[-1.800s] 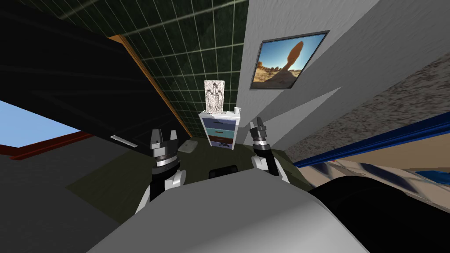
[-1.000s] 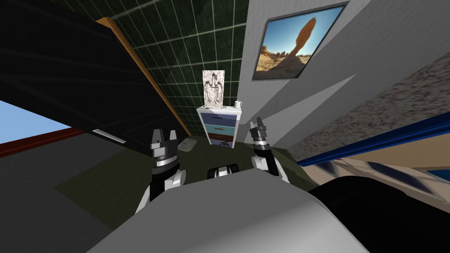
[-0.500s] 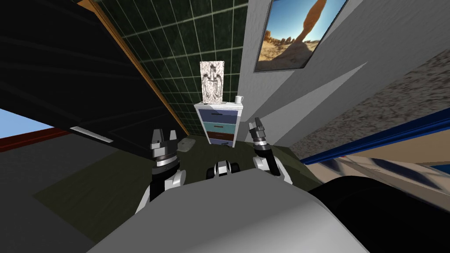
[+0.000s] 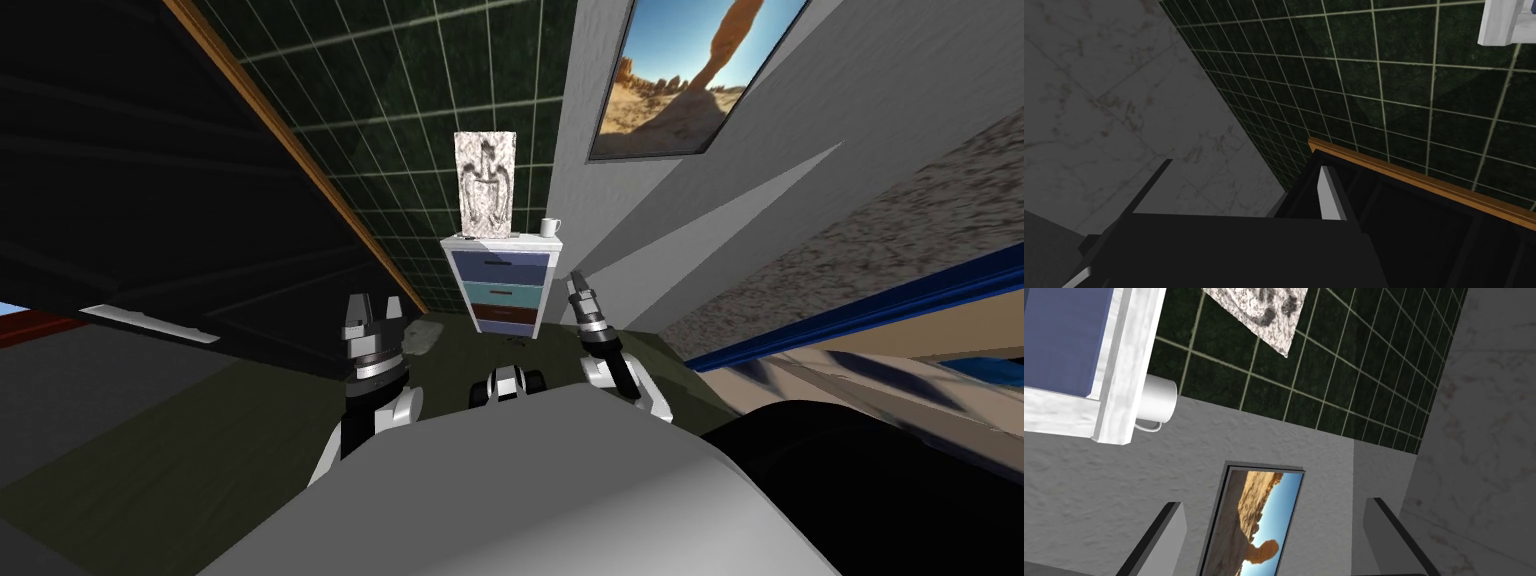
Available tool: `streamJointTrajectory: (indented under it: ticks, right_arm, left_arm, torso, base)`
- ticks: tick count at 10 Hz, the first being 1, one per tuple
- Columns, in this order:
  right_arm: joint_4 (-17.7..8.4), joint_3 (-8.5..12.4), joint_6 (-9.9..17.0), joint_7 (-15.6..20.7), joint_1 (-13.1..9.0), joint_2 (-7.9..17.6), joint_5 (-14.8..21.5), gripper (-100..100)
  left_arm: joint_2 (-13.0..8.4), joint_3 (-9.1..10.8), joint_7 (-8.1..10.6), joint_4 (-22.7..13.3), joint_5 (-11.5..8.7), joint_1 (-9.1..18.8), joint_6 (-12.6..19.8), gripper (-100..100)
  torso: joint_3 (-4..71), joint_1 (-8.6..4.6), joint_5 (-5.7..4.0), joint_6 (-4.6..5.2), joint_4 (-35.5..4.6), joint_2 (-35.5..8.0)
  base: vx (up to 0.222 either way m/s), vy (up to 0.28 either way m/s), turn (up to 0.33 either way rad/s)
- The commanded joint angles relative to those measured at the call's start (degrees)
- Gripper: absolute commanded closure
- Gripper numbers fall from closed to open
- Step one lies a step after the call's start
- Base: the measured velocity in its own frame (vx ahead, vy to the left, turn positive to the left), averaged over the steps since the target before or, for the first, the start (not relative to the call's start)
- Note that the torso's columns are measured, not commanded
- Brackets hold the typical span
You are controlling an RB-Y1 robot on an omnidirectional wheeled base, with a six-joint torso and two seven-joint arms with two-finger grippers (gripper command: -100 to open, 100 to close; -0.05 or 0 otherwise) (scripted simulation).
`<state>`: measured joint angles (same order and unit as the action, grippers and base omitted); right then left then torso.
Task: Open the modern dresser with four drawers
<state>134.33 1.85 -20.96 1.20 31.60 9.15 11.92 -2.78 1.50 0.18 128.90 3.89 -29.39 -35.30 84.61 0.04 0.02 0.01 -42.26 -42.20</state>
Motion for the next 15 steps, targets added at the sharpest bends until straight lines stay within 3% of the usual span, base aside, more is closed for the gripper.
streamJointTrajectory:
  ticks: [1, 4, 5, 15]
  right_arm:
    - [-0.3, 1.1, 0.4, 4.4, 0.2, 0.9, 4.1, -100]
    - [-0.5, 2.5, 0.9, 9.3, 0.4, 1.5, 9.3, -100]
    - [-0.5, 2.5, 0.9, 9.8, 0.4, 1.5, 9.4, -100]
    - [-1.8, 6.2, 2.3, 24.0, 0.9, 2.4, 23.1, -100]
  left_arm:
    - [0.0, 0.00, 0.00, 0.0, 0.0, 0.0, 0.0, 0]
    - [0.0, 0.00, 0.00, 0.0, 0.0, 0.0, 0.0, 0]
    - [0.0, 0.00, 0.00, 0.0, 0.0, 0.0, 0.0, 0]
    - [0.0, 0.00, 0.00, 0.0, 0.0, 0.0, 0.0, 0]
  torso:
    - [0.0, -0.09, -0.03, -0.01, 0.0, -0.1]
    - [0.0, 0.03, 0.00, -0.01, 0.0, 0.0]
    - [0.0, 0.05, 0.01, -0.01, 0.0, 0.1]
    - [-0.1, -0.10, -0.03, -0.03, 0.0, -0.1]
  base:
    - [0.118, 0.146, -0.094]
    - [0.163, 0.173, -0.137]
    - [0.118, 0.127, -0.041]
    - [0.111, 0.136, -0.091]
